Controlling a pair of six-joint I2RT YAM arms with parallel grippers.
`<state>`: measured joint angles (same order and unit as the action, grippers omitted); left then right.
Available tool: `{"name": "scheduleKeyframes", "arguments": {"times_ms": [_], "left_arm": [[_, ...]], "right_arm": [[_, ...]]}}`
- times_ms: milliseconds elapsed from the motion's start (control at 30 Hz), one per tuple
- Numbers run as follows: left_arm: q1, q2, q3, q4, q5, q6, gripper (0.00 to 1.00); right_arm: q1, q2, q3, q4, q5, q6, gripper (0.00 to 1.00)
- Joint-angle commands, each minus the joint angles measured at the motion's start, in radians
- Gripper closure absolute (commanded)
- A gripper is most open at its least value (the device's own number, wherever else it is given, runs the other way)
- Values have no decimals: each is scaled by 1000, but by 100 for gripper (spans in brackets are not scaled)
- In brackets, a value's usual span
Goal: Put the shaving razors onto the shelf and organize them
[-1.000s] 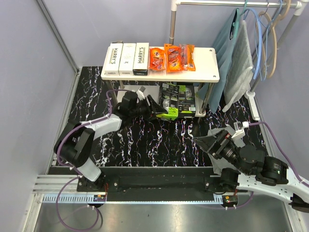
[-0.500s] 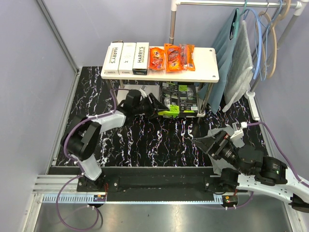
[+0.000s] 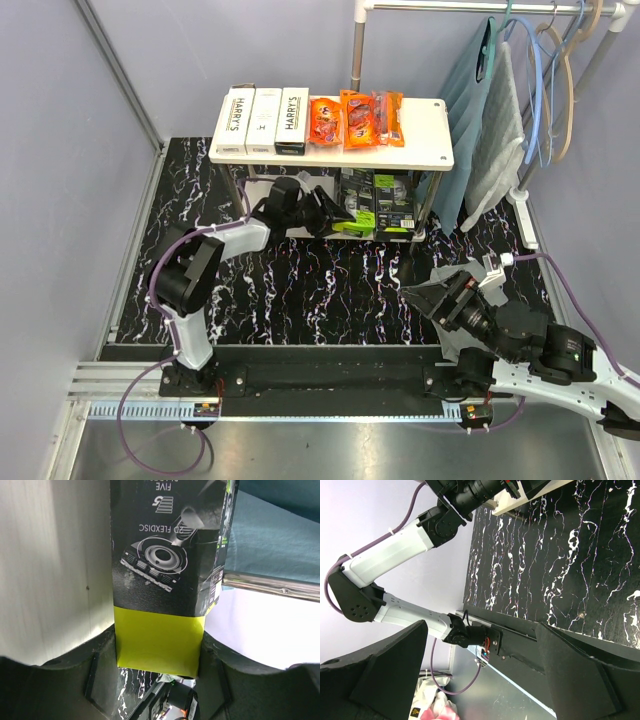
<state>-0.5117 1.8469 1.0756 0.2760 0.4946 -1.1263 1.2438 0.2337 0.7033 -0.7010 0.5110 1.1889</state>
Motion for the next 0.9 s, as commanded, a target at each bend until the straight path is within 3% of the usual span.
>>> {"name": "scheduleKeyframes", "arguments": {"times_ms": [0, 233, 333, 667, 867], "left_arm": [[1, -2, 75, 92, 48, 16, 46], [1, -44, 98, -44, -22, 91, 18], [1, -69, 122, -147, -72, 138, 11], [-4, -77, 233, -492, -189, 266, 2], [-14, -87, 219, -500, -211, 293, 1]], "right_arm": [[5, 0, -4, 15, -2, 17, 0], [5, -1, -8, 21, -3, 17, 0], [3, 0, -11, 28, -6, 18, 0], [3, 6, -16, 46, -9, 17, 0], [3, 7, -21, 48, -12, 17, 0]]}}
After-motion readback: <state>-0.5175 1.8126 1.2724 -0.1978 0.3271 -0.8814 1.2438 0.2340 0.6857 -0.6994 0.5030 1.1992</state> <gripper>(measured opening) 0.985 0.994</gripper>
